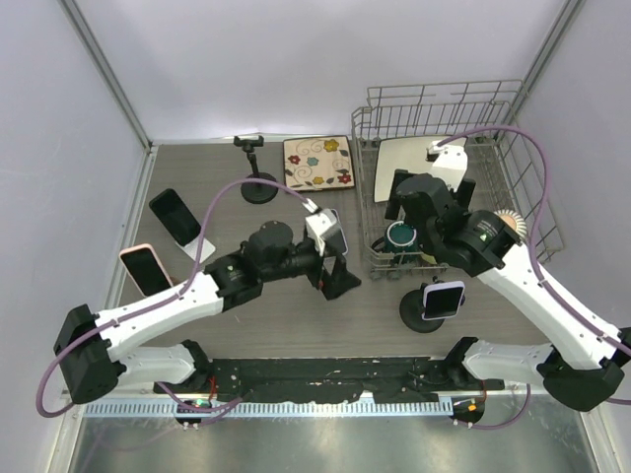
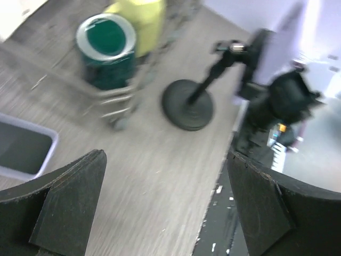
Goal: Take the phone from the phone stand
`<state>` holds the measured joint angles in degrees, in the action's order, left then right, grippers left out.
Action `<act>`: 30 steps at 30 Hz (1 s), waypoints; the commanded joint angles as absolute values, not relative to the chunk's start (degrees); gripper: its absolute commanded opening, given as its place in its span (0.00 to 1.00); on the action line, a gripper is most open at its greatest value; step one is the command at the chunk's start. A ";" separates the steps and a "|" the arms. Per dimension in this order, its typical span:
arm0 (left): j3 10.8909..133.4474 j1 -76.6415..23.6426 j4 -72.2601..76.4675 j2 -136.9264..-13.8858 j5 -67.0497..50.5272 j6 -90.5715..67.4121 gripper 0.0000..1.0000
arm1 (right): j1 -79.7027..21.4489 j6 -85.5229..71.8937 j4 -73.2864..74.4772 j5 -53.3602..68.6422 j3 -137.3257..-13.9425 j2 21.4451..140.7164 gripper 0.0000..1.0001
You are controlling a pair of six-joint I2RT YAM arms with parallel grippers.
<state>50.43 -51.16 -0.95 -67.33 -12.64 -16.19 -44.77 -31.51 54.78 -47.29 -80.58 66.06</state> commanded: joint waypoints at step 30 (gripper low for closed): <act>74.09 -68.55 20.74 -99.40 -22.24 -1.84 0.80 | -44.47 -20.92 23.38 -54.49 -67.33 46.41 0.97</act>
<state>71.22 -67.85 16.12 -97.97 -21.98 -1.48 -44.51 -22.55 27.92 -52.07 -68.49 47.83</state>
